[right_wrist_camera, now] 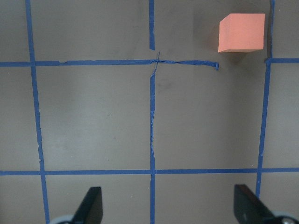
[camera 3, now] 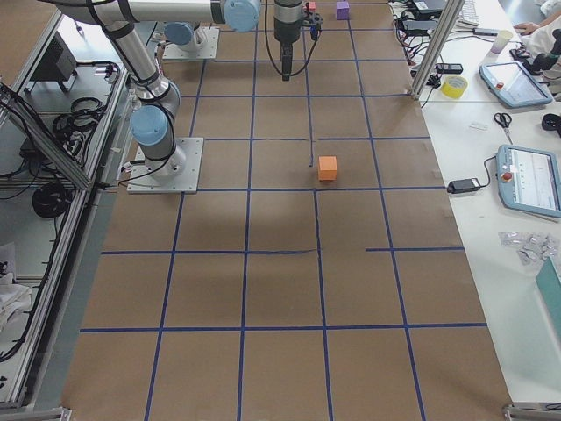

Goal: Arrange blocks in a line
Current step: 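Move the right gripper above the orange cube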

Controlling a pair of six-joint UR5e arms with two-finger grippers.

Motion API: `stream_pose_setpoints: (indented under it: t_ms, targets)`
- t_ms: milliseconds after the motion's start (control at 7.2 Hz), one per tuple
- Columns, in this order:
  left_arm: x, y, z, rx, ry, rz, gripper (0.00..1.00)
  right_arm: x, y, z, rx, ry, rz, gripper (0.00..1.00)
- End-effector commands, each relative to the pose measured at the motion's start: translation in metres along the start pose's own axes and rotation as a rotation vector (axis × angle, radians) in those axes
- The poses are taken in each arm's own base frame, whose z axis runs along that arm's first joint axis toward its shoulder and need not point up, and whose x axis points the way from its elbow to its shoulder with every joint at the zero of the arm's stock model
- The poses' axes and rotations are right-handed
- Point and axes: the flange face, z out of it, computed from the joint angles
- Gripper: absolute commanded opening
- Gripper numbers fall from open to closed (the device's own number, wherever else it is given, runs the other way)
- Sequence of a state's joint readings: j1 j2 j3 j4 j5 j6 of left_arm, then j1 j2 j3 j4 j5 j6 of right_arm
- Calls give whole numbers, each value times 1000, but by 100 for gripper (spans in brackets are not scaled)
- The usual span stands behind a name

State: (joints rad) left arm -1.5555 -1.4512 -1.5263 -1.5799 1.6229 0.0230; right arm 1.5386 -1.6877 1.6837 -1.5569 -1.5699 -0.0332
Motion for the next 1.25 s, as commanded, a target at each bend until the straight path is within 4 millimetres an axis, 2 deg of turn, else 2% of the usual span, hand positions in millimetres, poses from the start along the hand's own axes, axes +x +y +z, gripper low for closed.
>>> stream_pose_setpoints:
  t_ms: [0, 694, 1111]
  targets:
    - [0, 0, 0, 0, 0, 0, 100, 1, 0, 3, -4, 5, -7, 100]
    - [0, 1, -1, 0, -2, 0, 100, 3, 2, 3, -14, 16, -2, 100]
    - [0, 1, -2, 1, -2, 0, 100, 14, -1, 7, -19, 60, 11, 100]
